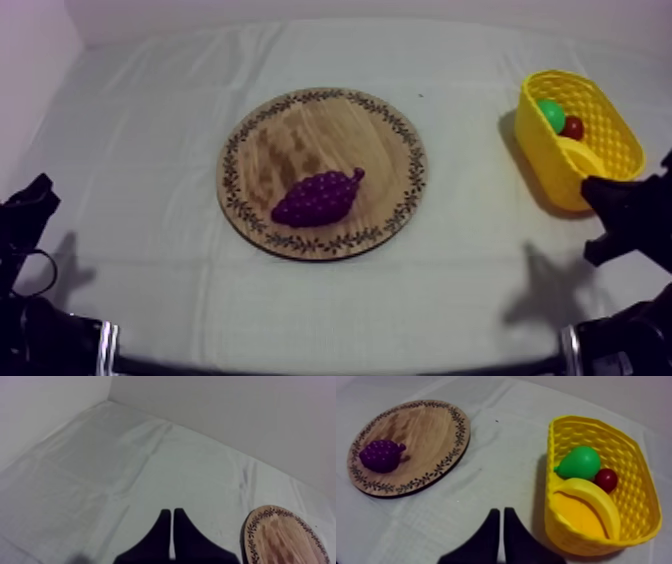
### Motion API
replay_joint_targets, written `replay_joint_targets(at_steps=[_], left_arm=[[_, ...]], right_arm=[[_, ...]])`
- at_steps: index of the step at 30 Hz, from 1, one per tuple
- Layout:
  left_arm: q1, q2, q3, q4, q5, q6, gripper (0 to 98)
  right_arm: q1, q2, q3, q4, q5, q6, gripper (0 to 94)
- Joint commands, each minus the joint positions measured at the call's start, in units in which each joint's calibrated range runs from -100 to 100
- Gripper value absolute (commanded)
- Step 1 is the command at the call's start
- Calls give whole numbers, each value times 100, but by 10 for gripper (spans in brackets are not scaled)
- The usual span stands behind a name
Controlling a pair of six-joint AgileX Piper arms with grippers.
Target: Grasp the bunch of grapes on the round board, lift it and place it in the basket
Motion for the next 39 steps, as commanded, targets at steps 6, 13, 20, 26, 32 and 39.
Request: replay_joint_targets(at_steps=[6, 13, 20, 26, 32, 39], left_arm=[[-1, 3, 4, 1, 3, -1, 0], [-1, 3, 4, 1, 3, -1, 0], [-1, 3, 4, 1, 3, -1, 0], [-1, 3, 4, 1, 3, -1, 0], [-1, 3, 4, 1, 3, -1, 0], [-1, 3, 4, 1, 3, -1, 0]], right_arm=[[-338, 2303, -2264, 119, 772, -138, 6], [-773, 4048, -4810, 41, 2448, 439, 6], [-1176, 5563, -6802, 108, 3814, 1288, 6], [-1358, 6443, -7585, 95, 4425, 2030, 8], [-1614, 7119, -8257, -4, 5047, 2430, 17], [-1801, 7792, -8874, -368, 5510, 2921, 20]])
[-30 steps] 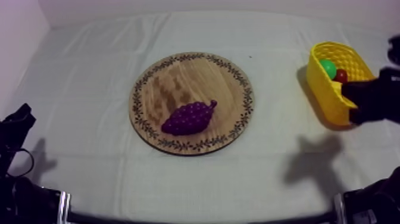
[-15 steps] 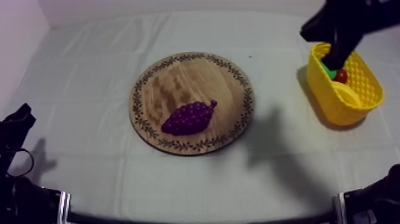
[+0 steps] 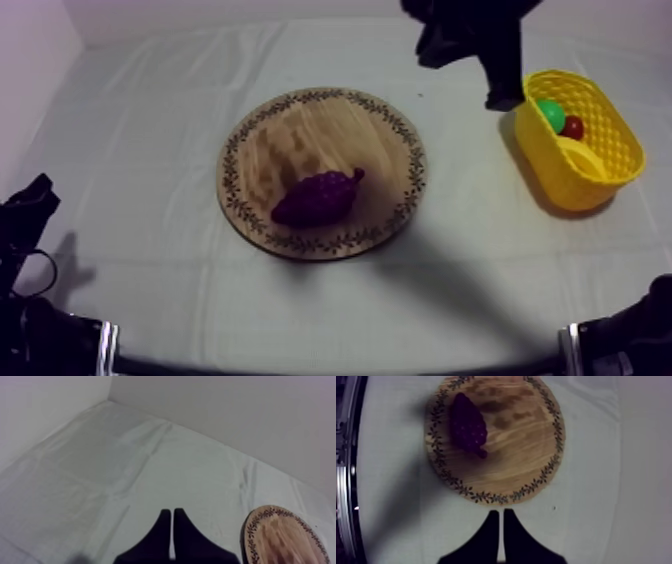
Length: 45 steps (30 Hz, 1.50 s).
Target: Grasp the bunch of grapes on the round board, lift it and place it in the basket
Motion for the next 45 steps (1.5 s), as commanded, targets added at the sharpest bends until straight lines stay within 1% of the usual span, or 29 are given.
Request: replay_joint_targets(at_steps=[1, 7, 13, 15, 18, 22, 24, 27, 30, 35, 45], left_arm=[[-1, 3, 4, 1, 3, -1, 0], [-1, 3, 4, 1, 3, -1, 0], [-1, 3, 4, 1, 3, -1, 0], [-1, 3, 4, 1, 3, -1, 0], [-1, 3, 4, 1, 3, -1, 0], [-1, 3, 4, 1, 3, -1, 0], [-1, 3, 4, 1, 3, -1, 0], [-1, 3, 4, 1, 3, -1, 0], [-1, 3, 4, 1, 3, -1, 0], [-1, 3, 4, 1, 3, -1, 0], [-1, 3, 4, 1, 3, -1, 0]], right_arm=[[-54, 250, -303, -75, 96, 184, 20], [-228, 763, -972, -80, 249, 232, 22], [-385, 1045, -1193, -28, 284, 181, 50], [-408, 1114, -1232, -13, 287, 135, 76], [-425, 1199, -1289, 16, 292, 53, 183], [-418, 1288, -1337, 90, 292, -74, 416], [-414, 1328, -1350, 114, 295, -114, 508], [-429, 1388, -1337, 149, 297, -158, 613], [-465, 1455, -1301, 173, 298, -187, 685], [-543, 1623, -1236, 167, 299, -221, 726], [-589, 2408, -1130, 59, 189, -257, 733]])
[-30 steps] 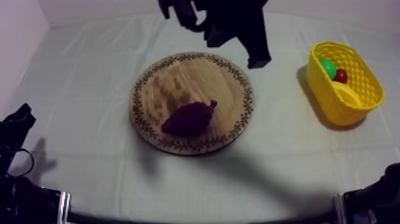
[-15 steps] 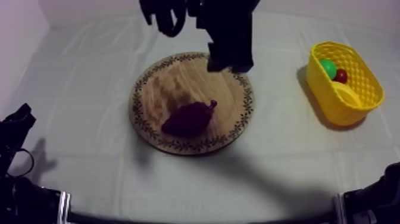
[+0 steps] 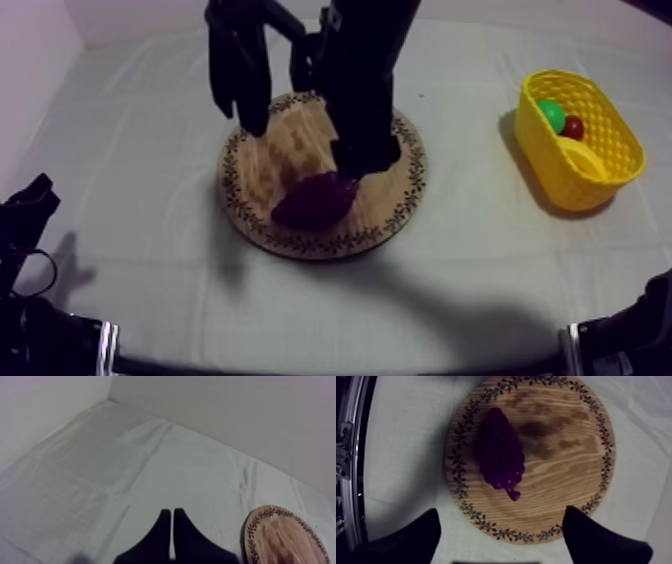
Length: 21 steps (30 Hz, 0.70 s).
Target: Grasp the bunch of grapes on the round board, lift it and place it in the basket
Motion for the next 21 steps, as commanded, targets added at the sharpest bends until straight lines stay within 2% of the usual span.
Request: replay_joint_targets(at_steps=[1, 10, 21], left_arm=[[-1, 3, 4, 1, 3, -1, 0], [-1, 3, 4, 1, 3, -1, 0], [-1, 3, 4, 1, 3, -1, 0]], right_arm=[[11, 251, 4, -15, -33, 2, 733], [3, 1037, 91, -34, -348, -21, 731], [0, 1739, -21, 71, -717, -72, 730]])
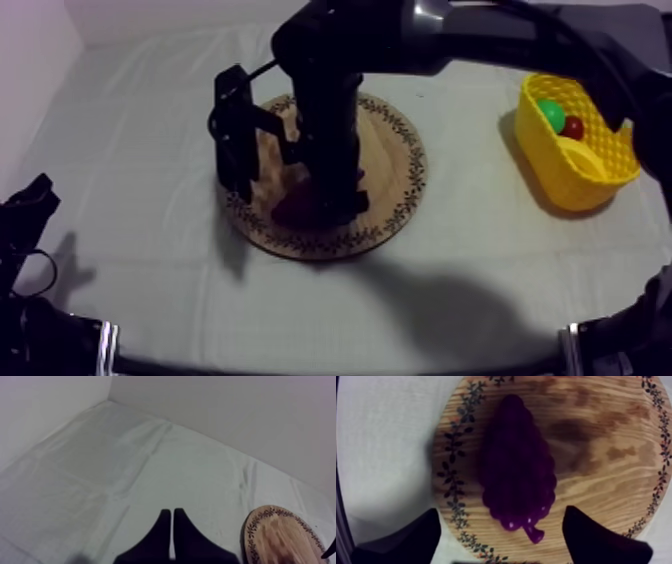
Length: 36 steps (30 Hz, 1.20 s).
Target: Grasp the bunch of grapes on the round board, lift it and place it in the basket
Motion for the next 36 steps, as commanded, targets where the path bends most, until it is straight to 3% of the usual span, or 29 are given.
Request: replay_joint_targets(at_steps=[1, 13, 21, 30, 36], left_arm=[[-1, 3, 4, 1, 3, -1, 0], [-1, 3, 4, 1, 3, -1, 0], [-1, 3, 4, 1, 3, -1, 0], [-1, 3, 4, 1, 3, -1, 0], [-1, 3, 4, 1, 3, -1, 0]], right_arm=[[5, 113, -29, 27, -21, -13, 730], [27, 686, -199, 122, -319, -121, 695], [46, 849, -261, 139, -393, -141, 555], [32, 820, -191, 165, -470, -165, 321], [62, 473, -123, 195, -472, -176, 302]])
